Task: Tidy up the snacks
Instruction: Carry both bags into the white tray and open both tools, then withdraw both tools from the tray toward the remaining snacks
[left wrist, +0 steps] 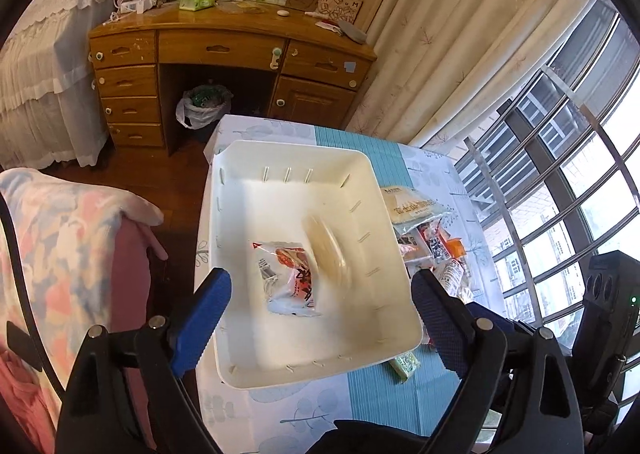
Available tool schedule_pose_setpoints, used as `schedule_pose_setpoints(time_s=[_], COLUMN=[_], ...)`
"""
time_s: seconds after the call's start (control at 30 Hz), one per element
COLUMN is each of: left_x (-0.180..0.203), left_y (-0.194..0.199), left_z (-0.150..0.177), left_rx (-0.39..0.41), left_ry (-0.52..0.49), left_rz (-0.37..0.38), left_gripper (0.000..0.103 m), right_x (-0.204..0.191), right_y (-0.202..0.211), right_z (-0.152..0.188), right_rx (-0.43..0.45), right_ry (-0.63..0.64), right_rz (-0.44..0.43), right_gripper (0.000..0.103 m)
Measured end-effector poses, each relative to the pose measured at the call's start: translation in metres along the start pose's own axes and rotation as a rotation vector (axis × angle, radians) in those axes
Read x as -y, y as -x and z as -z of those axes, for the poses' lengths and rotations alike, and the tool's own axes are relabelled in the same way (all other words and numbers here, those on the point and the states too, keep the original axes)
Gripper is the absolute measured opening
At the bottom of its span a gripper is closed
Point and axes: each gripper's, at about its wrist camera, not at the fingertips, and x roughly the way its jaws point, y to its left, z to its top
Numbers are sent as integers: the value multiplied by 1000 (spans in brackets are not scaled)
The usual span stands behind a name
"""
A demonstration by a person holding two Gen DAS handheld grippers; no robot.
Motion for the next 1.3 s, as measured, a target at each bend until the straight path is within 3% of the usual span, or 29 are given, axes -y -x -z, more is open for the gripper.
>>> schedule_pose_setpoints(time_s=[0.53,0.9,1.3], left_x=[28,92,176], left_y=[19,20,0], left_z=[6,14,46], left_rx=[83,131,107], left_ry=[18,32,75], left_rz=[-44,-45,-66], left_gripper=[91,91,91], right_x=[19,75,156], right_y=[24,62,103], right_z=[-9,-19,-27], right_rx=[74,105,125], right_ry=[25,38,56], right_rz=[-43,-72,-75], right_gripper=[75,75,75])
